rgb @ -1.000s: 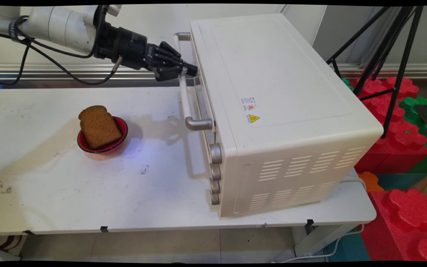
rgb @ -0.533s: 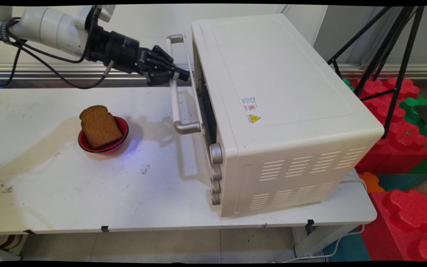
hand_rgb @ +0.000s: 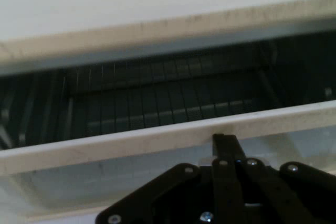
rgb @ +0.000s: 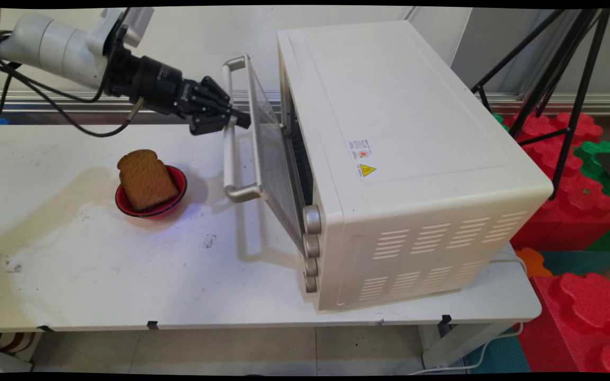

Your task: Open the oven

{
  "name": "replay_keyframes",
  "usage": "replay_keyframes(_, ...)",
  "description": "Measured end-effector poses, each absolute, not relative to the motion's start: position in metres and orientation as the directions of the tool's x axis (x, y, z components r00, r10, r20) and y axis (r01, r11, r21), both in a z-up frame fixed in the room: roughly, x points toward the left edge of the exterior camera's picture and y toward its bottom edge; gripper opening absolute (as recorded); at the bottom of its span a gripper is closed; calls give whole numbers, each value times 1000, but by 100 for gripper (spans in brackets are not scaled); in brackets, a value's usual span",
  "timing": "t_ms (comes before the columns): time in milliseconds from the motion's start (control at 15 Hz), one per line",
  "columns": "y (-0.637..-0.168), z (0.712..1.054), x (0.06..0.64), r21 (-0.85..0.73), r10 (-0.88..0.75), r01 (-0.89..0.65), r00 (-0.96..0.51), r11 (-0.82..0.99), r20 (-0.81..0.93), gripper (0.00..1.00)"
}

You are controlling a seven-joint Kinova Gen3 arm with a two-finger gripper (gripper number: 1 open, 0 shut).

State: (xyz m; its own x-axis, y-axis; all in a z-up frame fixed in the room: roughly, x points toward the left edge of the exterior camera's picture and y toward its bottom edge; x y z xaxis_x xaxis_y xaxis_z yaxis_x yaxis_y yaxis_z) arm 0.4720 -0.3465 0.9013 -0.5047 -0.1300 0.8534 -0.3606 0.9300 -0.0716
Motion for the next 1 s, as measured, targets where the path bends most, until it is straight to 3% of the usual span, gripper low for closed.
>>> replay_keyframes(1000, -317, 874, 520, -83, -141, -343, -580, 936, 802, 0)
